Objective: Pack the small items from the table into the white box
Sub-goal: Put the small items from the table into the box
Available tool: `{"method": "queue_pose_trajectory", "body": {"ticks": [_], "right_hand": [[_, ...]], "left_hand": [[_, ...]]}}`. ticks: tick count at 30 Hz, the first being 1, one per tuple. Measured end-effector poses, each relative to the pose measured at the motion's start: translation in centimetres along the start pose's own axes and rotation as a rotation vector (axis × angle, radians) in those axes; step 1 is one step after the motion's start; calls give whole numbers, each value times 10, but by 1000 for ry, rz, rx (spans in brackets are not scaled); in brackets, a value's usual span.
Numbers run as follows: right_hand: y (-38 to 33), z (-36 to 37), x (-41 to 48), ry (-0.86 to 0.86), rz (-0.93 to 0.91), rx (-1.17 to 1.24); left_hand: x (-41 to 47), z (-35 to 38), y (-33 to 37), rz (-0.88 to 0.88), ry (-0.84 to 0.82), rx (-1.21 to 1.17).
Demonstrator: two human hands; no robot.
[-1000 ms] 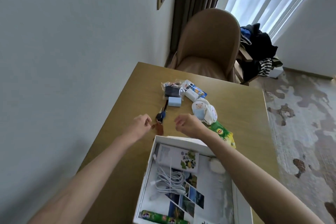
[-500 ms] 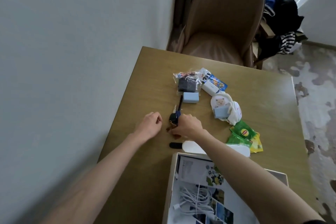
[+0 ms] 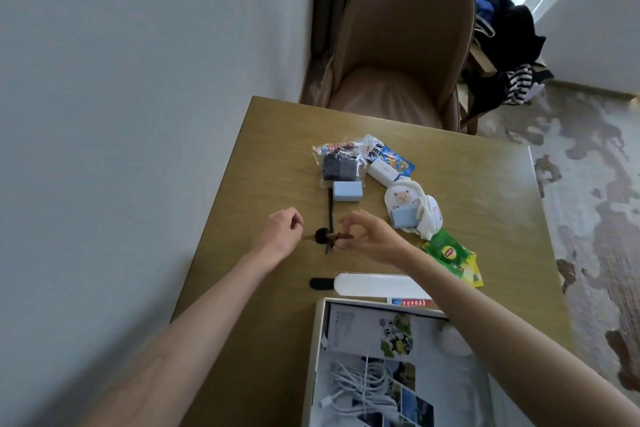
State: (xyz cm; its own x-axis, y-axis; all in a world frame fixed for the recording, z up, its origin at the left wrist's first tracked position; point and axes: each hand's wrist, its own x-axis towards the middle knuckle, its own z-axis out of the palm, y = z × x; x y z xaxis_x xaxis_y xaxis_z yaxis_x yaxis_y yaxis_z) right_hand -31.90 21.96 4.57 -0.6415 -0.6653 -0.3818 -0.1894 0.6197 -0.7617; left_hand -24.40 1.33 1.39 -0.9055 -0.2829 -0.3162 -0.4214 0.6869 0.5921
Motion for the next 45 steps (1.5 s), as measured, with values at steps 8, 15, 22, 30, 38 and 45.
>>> {"method": "queue_pose_trajectory", "body": {"ticks": [8,15,22,30,38,45], "right_hand": [[-3,-25,-28,275,9,706],[4,-32,-58,364,40,964],[7,-42,-87,400,18,1064],[-7,-50,-123,430,-64,1190],[-28,-47,-188,429,-137,1227],[-15,-16,-239,353,-5,1017]], "left_hand": [[16,11,35,418,-52,383],[27,20,50,743,-126,896],[26,13,51,898,-101,1046],[-22,-12,83,748,76,686],[-148,-30,134,734,315,179],[-239,13,119,620,169,96]]}}
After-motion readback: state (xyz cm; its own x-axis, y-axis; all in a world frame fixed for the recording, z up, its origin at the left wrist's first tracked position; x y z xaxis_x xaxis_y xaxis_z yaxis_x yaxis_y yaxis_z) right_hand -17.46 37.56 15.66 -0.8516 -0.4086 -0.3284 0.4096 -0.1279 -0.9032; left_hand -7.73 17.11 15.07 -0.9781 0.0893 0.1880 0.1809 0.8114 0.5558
